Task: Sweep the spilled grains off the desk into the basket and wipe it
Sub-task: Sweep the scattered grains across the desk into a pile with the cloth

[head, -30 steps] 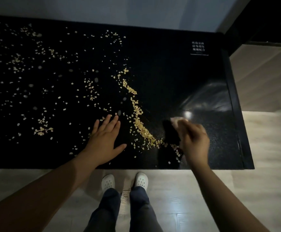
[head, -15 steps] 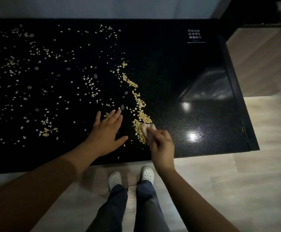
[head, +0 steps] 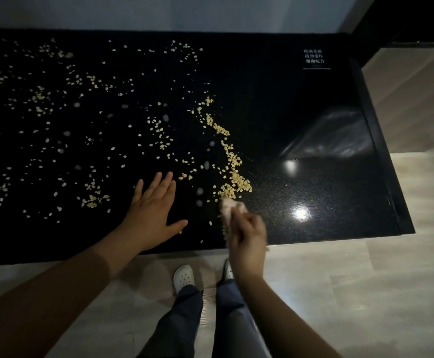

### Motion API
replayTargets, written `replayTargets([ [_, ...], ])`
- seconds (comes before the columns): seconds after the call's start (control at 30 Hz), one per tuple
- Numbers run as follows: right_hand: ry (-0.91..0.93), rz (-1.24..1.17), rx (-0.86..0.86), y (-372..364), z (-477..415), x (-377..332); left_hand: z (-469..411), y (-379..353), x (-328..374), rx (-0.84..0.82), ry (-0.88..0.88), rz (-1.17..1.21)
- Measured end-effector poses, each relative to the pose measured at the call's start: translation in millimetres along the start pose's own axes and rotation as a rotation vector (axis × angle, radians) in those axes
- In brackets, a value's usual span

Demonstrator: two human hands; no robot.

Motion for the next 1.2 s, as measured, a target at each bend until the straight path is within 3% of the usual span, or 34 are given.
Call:
replayTargets([
  [0.13,-0.042,-0.108,-0.037,-4,4,-25,4,-1,-10,-0.010,0.003,-0.009],
  [0.27,-0.025,-0.056,0.173,47,-39,-27,4,-1,-17,0.001,-0.019,-0.006],
  [0.37,-0.154,0.020,0.329,83,-82,-8,2,-2,-19,-0.001,-0.031,0.006],
  [0.5,-0.305,0.112,0.247,86,-114,22,-3,-4,-20,-0.004,-0.042,0.008],
  [0.7,-0.067,0.176,0.113,12,-79,-13,-5,-7,-25,-0.009,-0.063,0.002],
  [0.87,0.003,-0.027,-0.036,-22,-38,-40,-5,-4,-27,-0.021,-0.083,0.020],
  [1.03,-0.094,-0.206,0.086,28,-63,-46,-6,-4,-28,-0.011,-0.083,0.018],
  [1.13,-0.160,-0.091,0.222,56,-107,-35,-8,-4,-28,-0.001,-0.069,0.013],
  [1.2,-0.226,-0.040,0.226,56,-135,-20,-10,-2,-29,0.012,-0.056,0.005],
])
Point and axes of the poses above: each hand's wrist, its own z-axis away from the middle knuckle, its own y-axis out of the back of the hand, x = y × z, the point moved 5 cm from there along -z, towards the middle knuckle, and after that the axes turned 13 degrees about -y, right-handed, at the moved point
